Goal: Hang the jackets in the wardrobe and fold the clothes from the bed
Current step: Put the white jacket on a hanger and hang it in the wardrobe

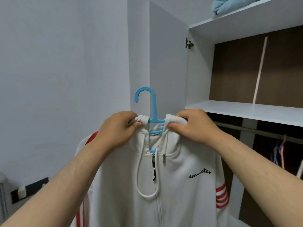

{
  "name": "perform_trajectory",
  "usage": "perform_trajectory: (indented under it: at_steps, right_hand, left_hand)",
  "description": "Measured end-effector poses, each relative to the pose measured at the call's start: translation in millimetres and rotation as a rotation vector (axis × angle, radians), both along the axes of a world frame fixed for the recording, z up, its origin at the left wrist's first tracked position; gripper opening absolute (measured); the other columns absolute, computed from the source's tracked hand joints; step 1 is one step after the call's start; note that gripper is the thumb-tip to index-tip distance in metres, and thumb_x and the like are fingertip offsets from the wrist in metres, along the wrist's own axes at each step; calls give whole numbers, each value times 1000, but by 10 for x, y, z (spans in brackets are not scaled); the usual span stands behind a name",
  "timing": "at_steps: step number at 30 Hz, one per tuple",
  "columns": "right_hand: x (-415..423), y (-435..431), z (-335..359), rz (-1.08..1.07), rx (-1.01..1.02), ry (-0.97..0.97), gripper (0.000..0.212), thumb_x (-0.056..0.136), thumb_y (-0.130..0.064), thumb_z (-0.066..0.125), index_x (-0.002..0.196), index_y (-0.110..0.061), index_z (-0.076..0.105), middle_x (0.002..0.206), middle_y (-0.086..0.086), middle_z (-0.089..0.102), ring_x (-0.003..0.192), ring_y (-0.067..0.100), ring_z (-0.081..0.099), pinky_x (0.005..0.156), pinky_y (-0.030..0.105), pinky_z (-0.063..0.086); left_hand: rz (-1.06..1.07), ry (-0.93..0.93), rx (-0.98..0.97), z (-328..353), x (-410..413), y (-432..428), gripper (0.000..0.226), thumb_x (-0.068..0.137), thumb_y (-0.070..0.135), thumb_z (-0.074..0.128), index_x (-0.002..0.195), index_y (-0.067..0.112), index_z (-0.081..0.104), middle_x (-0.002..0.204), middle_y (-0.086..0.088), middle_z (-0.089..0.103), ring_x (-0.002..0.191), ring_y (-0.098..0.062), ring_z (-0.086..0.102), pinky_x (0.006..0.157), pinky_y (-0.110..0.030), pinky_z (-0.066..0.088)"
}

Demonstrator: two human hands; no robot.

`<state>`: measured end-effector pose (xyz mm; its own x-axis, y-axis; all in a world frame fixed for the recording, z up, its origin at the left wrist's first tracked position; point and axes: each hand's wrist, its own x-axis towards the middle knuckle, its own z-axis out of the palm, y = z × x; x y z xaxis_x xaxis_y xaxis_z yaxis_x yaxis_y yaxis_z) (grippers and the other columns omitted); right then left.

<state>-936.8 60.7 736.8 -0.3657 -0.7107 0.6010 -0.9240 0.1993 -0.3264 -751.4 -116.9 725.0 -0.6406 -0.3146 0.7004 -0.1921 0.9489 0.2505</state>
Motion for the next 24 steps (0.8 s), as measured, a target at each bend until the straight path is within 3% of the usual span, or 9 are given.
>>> perform_trajectory:
  at_steps: [3, 7, 12, 16, 24]
  right_hand:
    - [-88, 47, -173, -82, 24, -52, 28, 82, -46, 73, 74, -20, 69, 70, -4, 64, 68, 12, 58, 62, 33, 44]
    - [-274, 258, -379, -200, 68, -116, 26, 83, -46, 72, 78, -21, 70, 72, -4, 64, 68, 10, 57, 61, 32, 44]
    - [-599, 616, -607, -340, 107, -173, 23, 85, -47, 71, 85, -24, 71, 76, -6, 64, 72, 11, 59, 67, 36, 50]
    - [-967, 934, -723, -421, 104, -211, 19, 84, -47, 72, 84, -29, 70, 76, -8, 64, 72, 10, 59, 64, 31, 49]
    - [-1819, 1478, -860, -493, 98, -280, 17, 84, -43, 74, 74, -36, 62, 73, -9, 62, 69, 8, 57, 60, 23, 40]
  left_hand:
    - [-95, -31, 35, -157, -297, -151, 21, 95, 38, 57, 77, 27, 55, 71, 12, 53, 74, -15, 50, 61, -31, 33]
    - [-205, -69, 69, -363, -768, -112, 14, 95, 33, 59, 82, 31, 54, 74, 16, 52, 79, -15, 50, 63, -31, 34]
    - [-321, -155, 103, -551, -1391, 116, 18, 95, 34, 58, 80, 24, 57, 79, 9, 58, 78, -15, 53, 61, -28, 38]
    - [-416, -203, 153, -643, -1918, 383, 35, 95, 31, 61, 65, 31, 43, 70, 8, 52, 68, -9, 48, 59, -31, 34]
    - [-524, -291, 296, -793, -2979, 923, 26, 95, 30, 61, 71, 34, 52, 72, 11, 55, 68, -10, 51, 59, -23, 33]
